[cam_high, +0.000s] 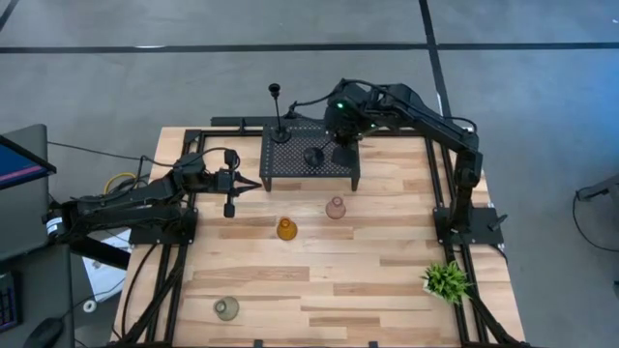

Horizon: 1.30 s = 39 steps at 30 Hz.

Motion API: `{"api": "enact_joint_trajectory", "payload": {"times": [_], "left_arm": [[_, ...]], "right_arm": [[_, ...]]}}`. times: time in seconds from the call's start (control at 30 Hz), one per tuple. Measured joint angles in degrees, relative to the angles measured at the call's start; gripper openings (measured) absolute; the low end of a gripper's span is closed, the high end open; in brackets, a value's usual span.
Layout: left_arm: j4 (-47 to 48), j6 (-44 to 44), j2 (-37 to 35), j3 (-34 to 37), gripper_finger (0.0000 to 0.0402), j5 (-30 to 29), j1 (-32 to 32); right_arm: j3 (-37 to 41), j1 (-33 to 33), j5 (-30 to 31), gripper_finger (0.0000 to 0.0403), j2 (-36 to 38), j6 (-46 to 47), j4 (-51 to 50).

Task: Pick & Place candle stick holders
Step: Put the black candle holder on the shelf

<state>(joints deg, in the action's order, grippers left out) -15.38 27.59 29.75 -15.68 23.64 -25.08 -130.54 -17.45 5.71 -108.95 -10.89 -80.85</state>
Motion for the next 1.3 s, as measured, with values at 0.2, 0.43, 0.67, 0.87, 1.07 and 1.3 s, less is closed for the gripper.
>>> {"api": "enact_joint_trajectory", "payload": {"times": [0.2, 0.43, 0.67, 0.87, 1.07, 1.3], "left_arm": [[0.0, 0.0, 0.0, 0.0, 0.0010, 0.0, 0.0], [0.0, 0.0, 0.0, 0.0, 0.0010, 0.0, 0.0], [0.0, 0.0, 0.0, 0.0, 0.0010, 0.0, 0.0], [-0.1, 0.0, 0.0, 0.0, 0.0010, 0.0, 0.0], [-0.1, 0.0, 0.0, 0.0, 0.0010, 0.0, 0.0], [-0.1, 0.0, 0.0, 0.0, 0.0010, 0.0, 0.0]], "right_arm": [[2.6, 0.1, -0.3, 0.0005, 0.0, 0.5, -0.9], [3.2, 0.1, -0.3, 0.0025, 0.2, 0.5, -0.6], [3.4, 0.0, 2.1, 0.0062, -0.2, -0.2, 2.0], [3.4, 0.1, 3.0, 0.0084, -0.2, -0.5, 3.6], [3.4, 0.1, 3.2, 0.0115, -0.2, -1.4, 3.7], [3.4, 0.2, 3.2, 0.0150, -0.2, -2.9, 3.7]]}}
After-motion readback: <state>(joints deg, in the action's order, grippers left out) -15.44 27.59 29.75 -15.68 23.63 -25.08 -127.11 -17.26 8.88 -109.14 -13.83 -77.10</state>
